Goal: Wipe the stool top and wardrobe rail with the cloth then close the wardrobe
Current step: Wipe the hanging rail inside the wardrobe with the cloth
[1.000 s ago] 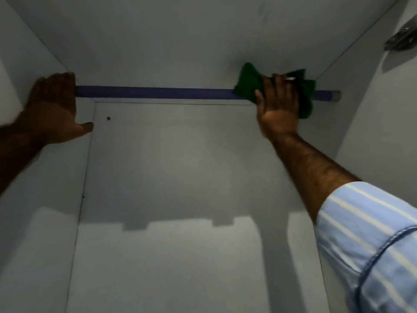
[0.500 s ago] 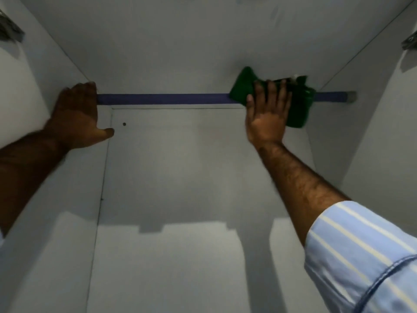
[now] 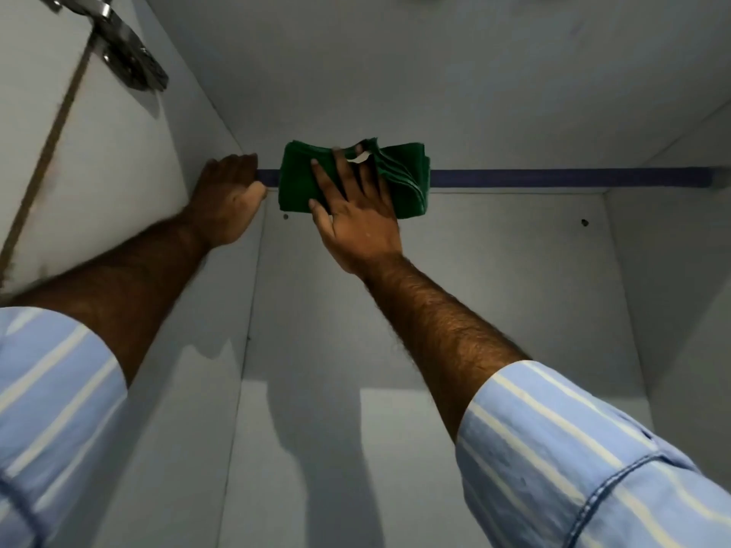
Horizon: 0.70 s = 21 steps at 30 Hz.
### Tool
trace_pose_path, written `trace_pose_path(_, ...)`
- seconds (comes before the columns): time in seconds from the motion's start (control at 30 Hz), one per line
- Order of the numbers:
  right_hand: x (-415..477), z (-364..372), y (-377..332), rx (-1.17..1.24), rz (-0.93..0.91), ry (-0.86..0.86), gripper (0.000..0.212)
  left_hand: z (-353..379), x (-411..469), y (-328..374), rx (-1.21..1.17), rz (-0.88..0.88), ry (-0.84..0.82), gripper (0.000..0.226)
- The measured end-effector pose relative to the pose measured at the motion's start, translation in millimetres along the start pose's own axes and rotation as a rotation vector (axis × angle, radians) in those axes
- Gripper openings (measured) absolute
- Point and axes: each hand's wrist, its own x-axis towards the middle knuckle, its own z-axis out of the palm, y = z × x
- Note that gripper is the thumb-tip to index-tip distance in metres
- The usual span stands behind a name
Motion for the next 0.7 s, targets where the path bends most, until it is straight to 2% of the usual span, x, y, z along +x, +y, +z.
trace_pose_path(0.07, 1.3, -1.0, -1.4, 0.048, -0.006, -0.006, 0.062, -5.0, 1.1, 6.3, -0.155, -0.057, 0.044, 0.065)
trace_pose_path(0.17, 3.7, -7.3, 2.4, 0.1, -0.006, -0.056, 0.062, -21.6, 10.7, 22.8, -0.523, -0.339, 0.069, 0.087)
trace_pose_path(0.2, 4.7, -10.1, 3.3, 0.107, -0.01, -0.07, 0.062, -24.8, 14.5, 29.2, -0.612, -0.398, 0.053, 0.086)
trace_pose_path(0.27, 6.9, -17.8, 6.1, 0.132, -0.018, -0.09, 0.063, -27.2, 17.0, 39.8, -0.658, -0.408, 0.028, 0.072)
trace_pose_path(0.4, 11.4, -36.8, 20.1, 0.279, -0.022, -0.104, 0.064, -26.2, 19.0, 50.4, -0.743, -0.465, 0.096, 0.056)
trace_pose_path(0.47, 14.6, -44.8, 29.0, 0.271, 0.0, -0.072, 0.06, -27.3, 20.7, 58.2, -0.811, -0.481, 0.126, 0.052)
trace_pose_path(0.53, 17.2, -49.4, 38.9, 0.181, 0.094, 0.039, 0.058, -26.5, 22.5, 63.9, -0.827, -0.503, 0.15, 0.051)
trace_pose_path(0.6, 17.0, -54.3, 52.9, 0.132, 0.287, 0.097, 0.078, -25.1, 22.4, 67.4, -0.786, -0.508, 0.182, 0.051)
trace_pose_path(0.67, 16.6, -60.3, 67.4, 0.177, 0.439, 0.04, 0.095, -24.5, 19.7, 70.1, -0.789, -0.504, 0.235, 0.051)
trace_pose_path(0.7, 16.2, -64.4, 72.0, 0.227, 0.482, 0.004, 0.093, -25.2, 17.6, 71.2, -0.821, -0.503, 0.263, 0.051)
